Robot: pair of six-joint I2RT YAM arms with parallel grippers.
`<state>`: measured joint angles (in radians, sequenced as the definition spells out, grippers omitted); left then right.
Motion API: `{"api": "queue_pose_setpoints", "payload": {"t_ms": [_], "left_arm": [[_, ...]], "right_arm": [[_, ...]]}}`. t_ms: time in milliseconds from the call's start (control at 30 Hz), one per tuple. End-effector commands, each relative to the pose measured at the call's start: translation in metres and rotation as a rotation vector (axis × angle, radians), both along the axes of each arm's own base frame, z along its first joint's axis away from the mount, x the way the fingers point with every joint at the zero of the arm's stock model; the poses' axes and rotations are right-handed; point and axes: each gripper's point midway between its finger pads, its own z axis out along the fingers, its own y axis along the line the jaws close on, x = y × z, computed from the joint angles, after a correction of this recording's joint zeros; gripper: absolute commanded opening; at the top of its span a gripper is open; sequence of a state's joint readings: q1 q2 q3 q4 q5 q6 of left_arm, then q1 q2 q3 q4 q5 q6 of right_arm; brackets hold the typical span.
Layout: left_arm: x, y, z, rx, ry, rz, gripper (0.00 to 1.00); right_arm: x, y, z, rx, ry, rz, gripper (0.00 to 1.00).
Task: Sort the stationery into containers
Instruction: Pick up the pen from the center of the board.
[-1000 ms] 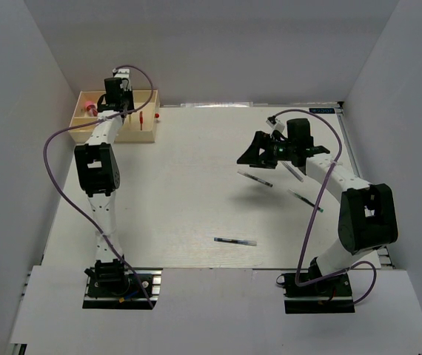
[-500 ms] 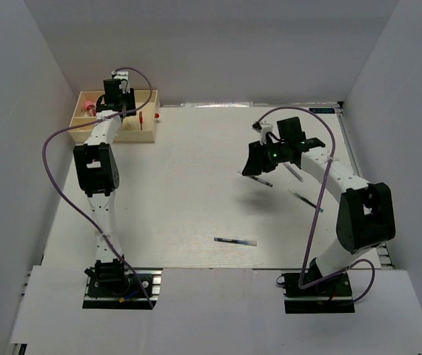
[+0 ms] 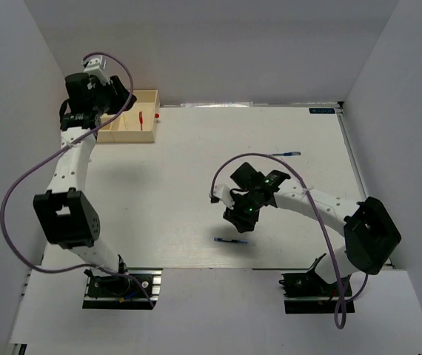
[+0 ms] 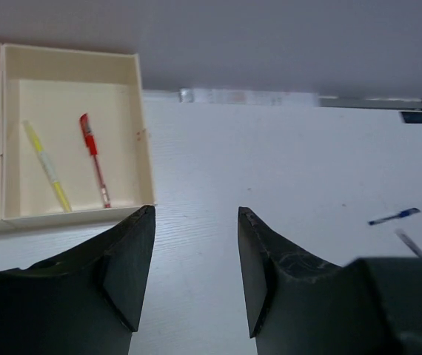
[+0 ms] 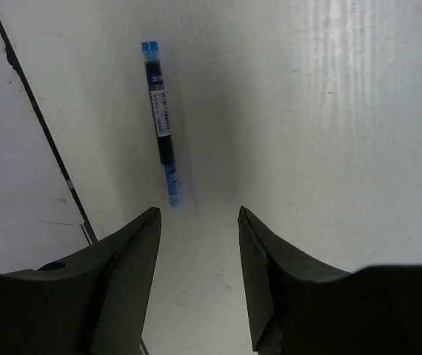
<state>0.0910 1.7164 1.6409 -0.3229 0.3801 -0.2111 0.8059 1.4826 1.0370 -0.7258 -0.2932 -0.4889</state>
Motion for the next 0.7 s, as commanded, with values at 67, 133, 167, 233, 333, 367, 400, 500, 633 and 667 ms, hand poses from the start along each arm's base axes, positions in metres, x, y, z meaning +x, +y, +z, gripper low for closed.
{"api": "queue_pose_setpoints", "payload": {"t_ms": [67, 133, 167, 233, 333, 367, 400, 500, 633, 667], "left_arm": [[-0.053, -0.027, 0.006, -0.069, 0.006, -0.113, 0.59], [-0.063, -0.029, 0.001, -0.070, 0.021, -0.126, 0.59], [-0.068, -0.030, 0.005, -0.073, 0.013, -0.131, 0.59], [-0.074, -0.033, 0.001, -0.085, 0.031, -0.144, 0.59], [-0.078, -0.036, 0.001, -0.093, 0.032, -0.157, 0.58], [-0.080, -0.037, 0.003, -0.093, 0.026, -0.160, 0.58], [-0.081, -0.037, 0.003, -0.091, 0.022, -0.159, 0.58], [-0.084, -0.042, 0.004, -0.094, 0.016, -0.177, 0.58], [-0.089, -0.043, 0.005, -0.092, -0.001, -0.182, 0.58], [-0.090, -0.045, 0.005, -0.098, -0.007, -0.193, 0.57]], "right_arm": [[-0.024, -0.007, -0.026, -0.116, -0.056, 0.092, 0.52], [-0.028, -0.011, -0.041, -0.155, -0.059, 0.098, 0.52], [-0.029, -0.011, -0.045, -0.164, -0.066, 0.102, 0.52], [-0.023, -0.011, -0.053, -0.182, -0.099, 0.090, 0.52], [-0.019, -0.009, -0.059, -0.198, -0.113, 0.079, 0.52], [-0.020, -0.008, -0.061, -0.201, -0.112, 0.080, 0.52], [-0.017, -0.008, -0.063, -0.208, -0.123, 0.076, 0.52], [-0.017, -0.010, -0.071, -0.227, -0.127, 0.077, 0.52], [-0.020, -0.016, -0.082, -0.254, -0.134, 0.087, 0.43], [-0.020, -0.018, -0.085, -0.254, -0.143, 0.087, 0.42]]}}
